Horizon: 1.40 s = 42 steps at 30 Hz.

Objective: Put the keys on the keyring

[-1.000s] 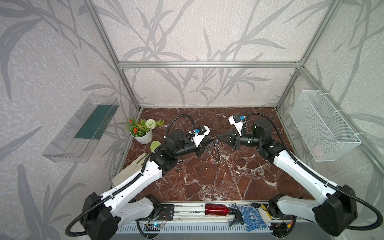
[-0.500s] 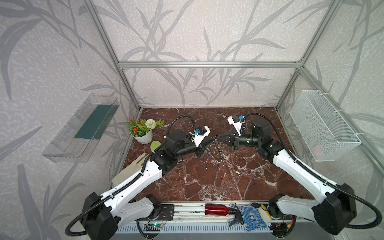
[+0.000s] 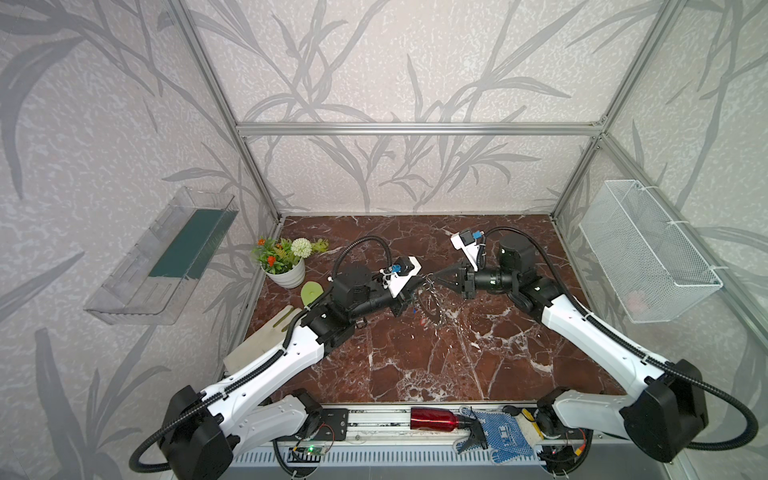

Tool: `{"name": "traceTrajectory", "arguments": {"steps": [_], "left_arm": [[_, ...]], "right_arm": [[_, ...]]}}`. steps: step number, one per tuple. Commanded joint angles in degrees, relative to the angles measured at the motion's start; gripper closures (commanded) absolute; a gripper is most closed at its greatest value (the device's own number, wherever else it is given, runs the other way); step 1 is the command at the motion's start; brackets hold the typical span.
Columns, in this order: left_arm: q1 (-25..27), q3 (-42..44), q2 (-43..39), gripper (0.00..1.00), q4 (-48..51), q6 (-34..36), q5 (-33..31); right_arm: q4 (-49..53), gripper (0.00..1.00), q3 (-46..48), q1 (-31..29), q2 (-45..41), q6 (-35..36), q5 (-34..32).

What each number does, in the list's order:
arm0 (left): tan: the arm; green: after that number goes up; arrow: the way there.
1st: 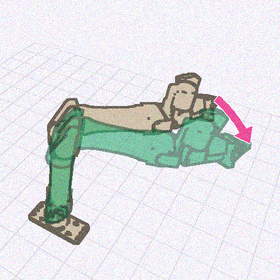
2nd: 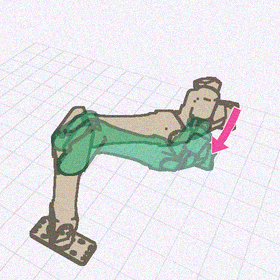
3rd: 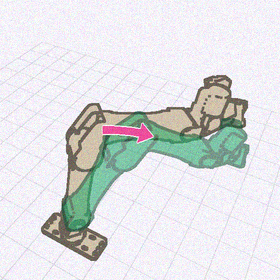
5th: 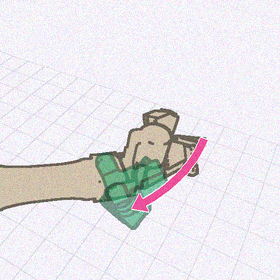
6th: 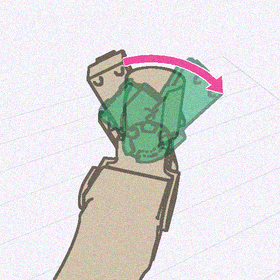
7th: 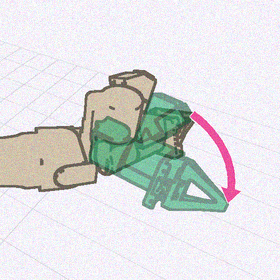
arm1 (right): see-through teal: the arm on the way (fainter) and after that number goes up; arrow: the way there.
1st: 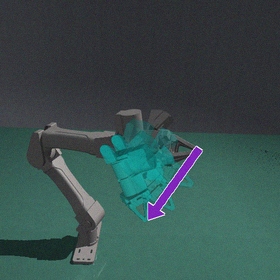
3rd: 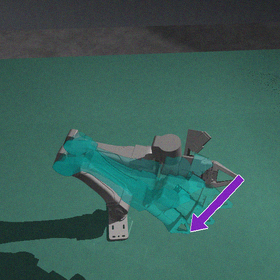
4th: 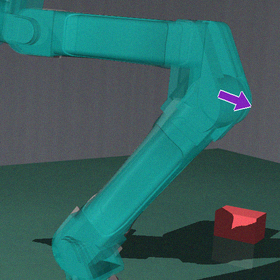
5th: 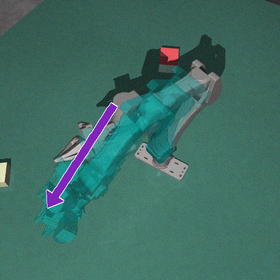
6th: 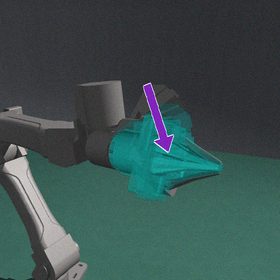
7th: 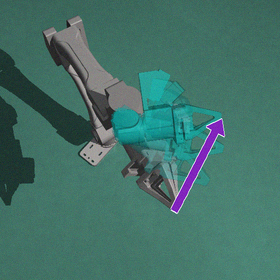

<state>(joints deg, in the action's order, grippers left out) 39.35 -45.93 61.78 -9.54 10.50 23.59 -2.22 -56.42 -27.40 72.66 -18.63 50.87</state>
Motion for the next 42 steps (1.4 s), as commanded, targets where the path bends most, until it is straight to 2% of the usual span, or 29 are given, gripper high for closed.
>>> {"name": "traceTrajectory", "arguments": {"steps": [1,24,32,36,42], "left_arm": [[0.9,0.0,-2.3,1.00,-6.4,2.3,0.8],[1.3,1.1,-2.5,1.00,-8.5,3.0,-1.4],[1.8,2.7,-2.5,1.00,-15.3,-1.6,-6.4],[2.2,2.1,-1.5,1.00,-17.1,-2.0,-5.5],[2.5,3.3,-0.5,1.00,-25.2,-5.7,-7.9]], "right_arm": [[0.2,1.00,-1.2,1.1,0.7,-1.3,-0.9],[-0.1,1.00,-1.2,1.7,3.0,-3.5,1.5],[0.3,1.00,-2.2,2.5,5.6,-4.3,6.3],[1.8,1.00,-3.5,2.5,6.9,-4.5,8.2],[4.9,1.00,-2.7,3.1,5.9,-3.3,8.5]]}}
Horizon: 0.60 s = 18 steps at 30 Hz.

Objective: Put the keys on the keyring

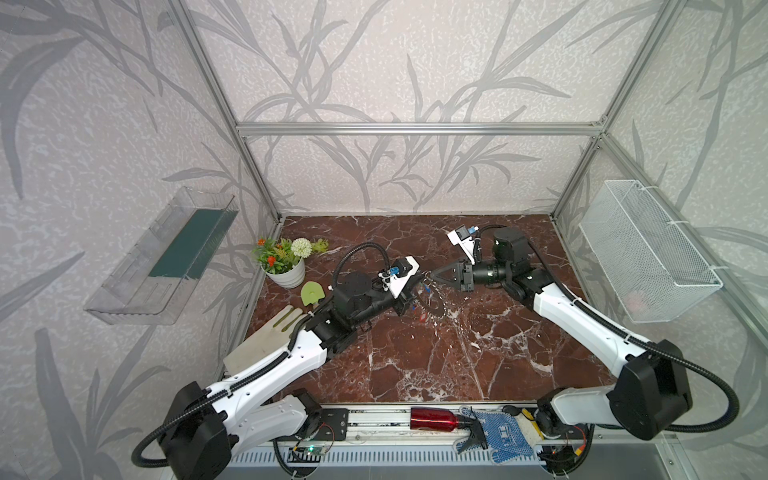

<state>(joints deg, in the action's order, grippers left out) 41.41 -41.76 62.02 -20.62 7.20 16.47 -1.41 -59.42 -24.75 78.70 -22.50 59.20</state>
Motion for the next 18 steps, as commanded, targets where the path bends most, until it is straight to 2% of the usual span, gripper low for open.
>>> {"name": "traceTrajectory", "arguments": {"steps": [1,8,12,18], "left_arm": [[0.4,-0.8,-0.5,1.00,-15.0,-3.0,-0.7],[0.5,-1.8,1.6,1.00,-21.3,-6.0,1.3],[0.6,-2.0,2.4,1.00,-23.1,-7.3,1.5],[0.8,-1.7,3.0,1.00,-23.6,-8.5,1.9]], "right_arm": [[4.2,1.00,0.5,0.7,-0.3,0.5,0.3],[4.5,0.92,0.4,1.5,0.3,0.1,2.0],[4.3,0.81,0.6,2.5,-0.2,-0.2,1.9],[3.4,0.79,1.3,4.0,-2.0,-1.0,1.6]]}}
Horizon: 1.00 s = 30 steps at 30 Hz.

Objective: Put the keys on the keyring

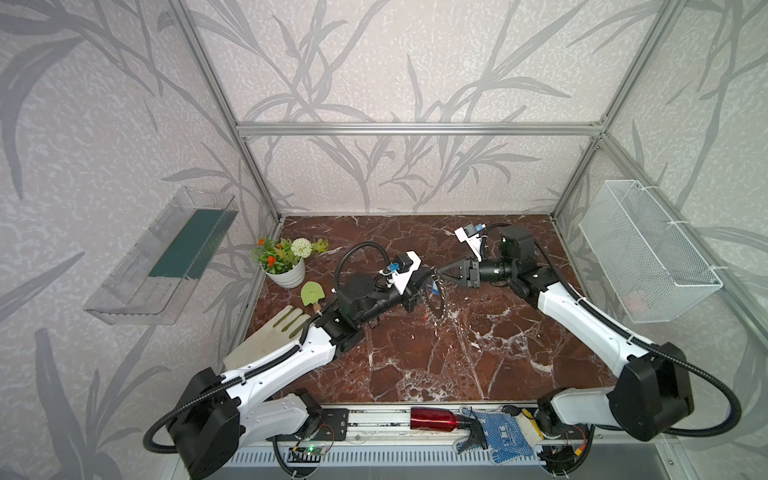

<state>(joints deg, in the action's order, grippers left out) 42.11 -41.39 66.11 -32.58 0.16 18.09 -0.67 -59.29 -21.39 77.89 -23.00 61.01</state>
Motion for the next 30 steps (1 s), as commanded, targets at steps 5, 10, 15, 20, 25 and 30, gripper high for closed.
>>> {"name": "traceTrajectory", "arguments": {"steps": [5,10,15,20,25,30], "left_arm": [[0.1,-2.3,-0.1,1.00,-12.3,-3.0,-0.2],[0.1,-2.8,1.3,1.00,-13.9,-4.9,-1.3],[0.0,-3.5,2.5,1.00,-15.0,-5.8,-1.6],[-0.2,-4.1,4.0,1.00,-16.9,-7.3,-2.8],[-0.8,-5.9,5.9,1.00,-16.0,-7.7,-1.8],[-2.7,-8.1,8.3,1.00,-16.7,-12.0,3.5]], "right_arm": [[0.2,0.70,2.8,2.5,-3.2,-2.7,-1.3],[-3.2,0.68,4.8,5.9,-5.0,-5.6,-2.1],[-6.9,0.64,6.2,8.3,-5.9,-8.2,-2.8],[-10.2,0.61,8.8,10.7,-7.0,-10.4,-7.9],[-10.9,0.54,11.3,11.6,-10.4,-9.4,-18.7],[-15.7,0.45,12.6,12.0,-12.8,-8.7,-22.5]]}}
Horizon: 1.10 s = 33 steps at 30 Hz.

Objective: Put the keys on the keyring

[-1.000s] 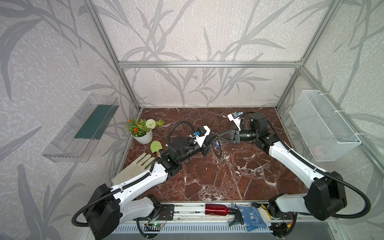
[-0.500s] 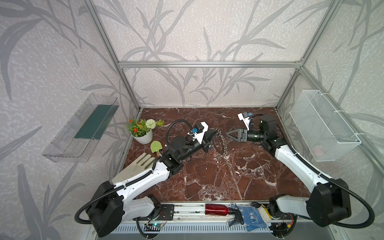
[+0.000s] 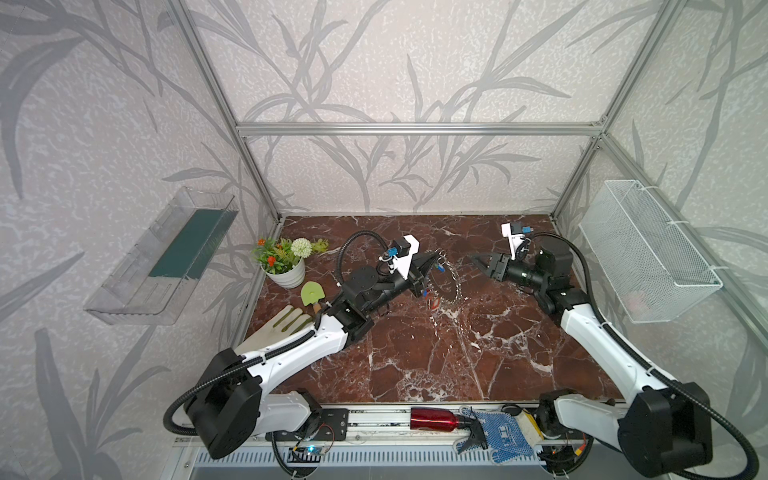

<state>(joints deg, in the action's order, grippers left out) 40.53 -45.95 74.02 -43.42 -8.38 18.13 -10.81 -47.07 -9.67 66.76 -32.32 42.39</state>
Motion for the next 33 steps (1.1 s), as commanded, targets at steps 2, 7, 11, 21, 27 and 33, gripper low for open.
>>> {"name": "traceTrajectory", "arguments": {"steps": [2,7,11,21,27,33], "left_arm": [[-2.4,-4.2,1.6,1.00,-7.3,-6.4,6.1],[-6.4,-6.2,4.9,1.00,-10.3,-13.5,13.7],[-8.7,-7.5,6.8,1.00,-12.5,-18.0,19.4],[-10.5,-10.3,10.8,1.00,-14.9,-22.9,25.5],[-11.0,-12.4,13.8,1.00,-17.3,-26.2,28.5],[-11.0,-13.4,15.1,1.00,-17.8,-27.4,30.1]], "right_arm": [[-8.8,0.44,0.6,0.2,-1.7,0.4,-3.0],[-21.0,0.43,2.4,0.3,0.0,-2.1,-0.4],[-28.4,0.44,1.7,0.2,3.4,-5.5,2.8],[-33.5,0.45,-2.5,-2.3,9.1,-6.6,9.5],[-36.8,0.45,-4.1,-3.3,10.5,-8.6,12.1],[-37.6,0.47,-5.7,-4.8,12.3,-9.1,14.4]]}}
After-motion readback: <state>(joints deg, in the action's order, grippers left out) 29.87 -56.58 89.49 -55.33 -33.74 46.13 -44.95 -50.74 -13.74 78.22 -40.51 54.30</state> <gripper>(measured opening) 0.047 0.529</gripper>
